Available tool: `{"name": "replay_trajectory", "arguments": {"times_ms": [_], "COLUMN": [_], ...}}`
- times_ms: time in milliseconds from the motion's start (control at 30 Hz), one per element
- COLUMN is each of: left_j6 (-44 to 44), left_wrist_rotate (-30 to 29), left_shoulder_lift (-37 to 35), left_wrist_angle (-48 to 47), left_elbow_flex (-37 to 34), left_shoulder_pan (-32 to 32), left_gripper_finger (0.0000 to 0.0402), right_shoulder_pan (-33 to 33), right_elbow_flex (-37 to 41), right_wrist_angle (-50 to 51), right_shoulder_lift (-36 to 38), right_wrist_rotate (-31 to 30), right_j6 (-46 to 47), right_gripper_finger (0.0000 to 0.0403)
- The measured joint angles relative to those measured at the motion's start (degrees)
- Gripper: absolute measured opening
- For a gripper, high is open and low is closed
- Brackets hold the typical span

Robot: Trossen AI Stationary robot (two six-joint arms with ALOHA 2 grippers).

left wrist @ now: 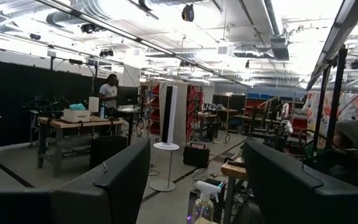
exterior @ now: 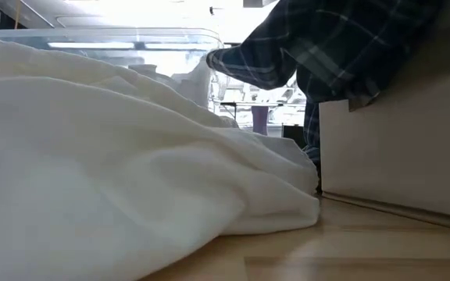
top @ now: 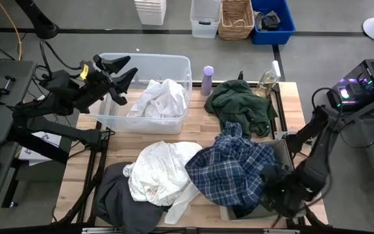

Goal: Sort clothes
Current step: Put the blue polo shirt into the laundry bin

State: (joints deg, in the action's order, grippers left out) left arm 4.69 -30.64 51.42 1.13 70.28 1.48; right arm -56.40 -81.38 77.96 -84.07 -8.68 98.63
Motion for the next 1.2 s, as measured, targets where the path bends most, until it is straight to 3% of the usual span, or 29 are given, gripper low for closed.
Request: {"name": "replay_trajectory", "arguments": {"times_ms": [300, 400, 567, 700, 933, 1067, 1200], "left_j6": [-0.02, -0.02, -0.02, -0.02, -0.05, -0.54, -2.49], "left_wrist_rotate": [2.87, 5.34, 6.41, 6.44, 6.5, 6.52, 6.52], "left_shoulder_lift": [-0.97, -1.66, -3.31, -4.9, -7.62, -8.82, -9.75], "left_wrist_angle": [-0.48, -1.62, -5.62, -9.61, -15.7, -18.39, -19.92], "left_elbow_flex": [0.0, 0.0, 0.0, 0.0, 0.01, 0.01, 0.0], "left_shoulder_pan": [0.02, 0.0, 0.0, 0.0, 0.0, 0.0, 0.0], "left_gripper_finger": [0.0246, 0.0246, 0.0246, 0.0246, 0.0246, 0.0246, 0.0246], "right_shoulder_pan": [9.52, 12.71, 20.39, 31.07, 52.46, 62.76, 69.02], "right_elbow_flex": [2.12, -1.42, -7.64, -10.92, -3.44, 4.4, 13.18], "right_wrist_angle": [-11.57, -11.76, -7.93, -3.7, 2.46, -3.26, -10.74], "right_shoulder_lift": [0.29, 1.94, 5.27, 6.61, 6.44, 6.4, 6.14], "right_wrist_rotate": [15.91, 17.3, 9.25, 2.5, 11.24, 16.36, 21.05], "right_j6": [-12.93, -15.11, -14.92, -13.34, -19.54, -25.88, -29.02], "right_gripper_finger": [0.0178, 0.0209, 0.0216, 0.0215, 0.0215, 0.0215, 0.0215]}}
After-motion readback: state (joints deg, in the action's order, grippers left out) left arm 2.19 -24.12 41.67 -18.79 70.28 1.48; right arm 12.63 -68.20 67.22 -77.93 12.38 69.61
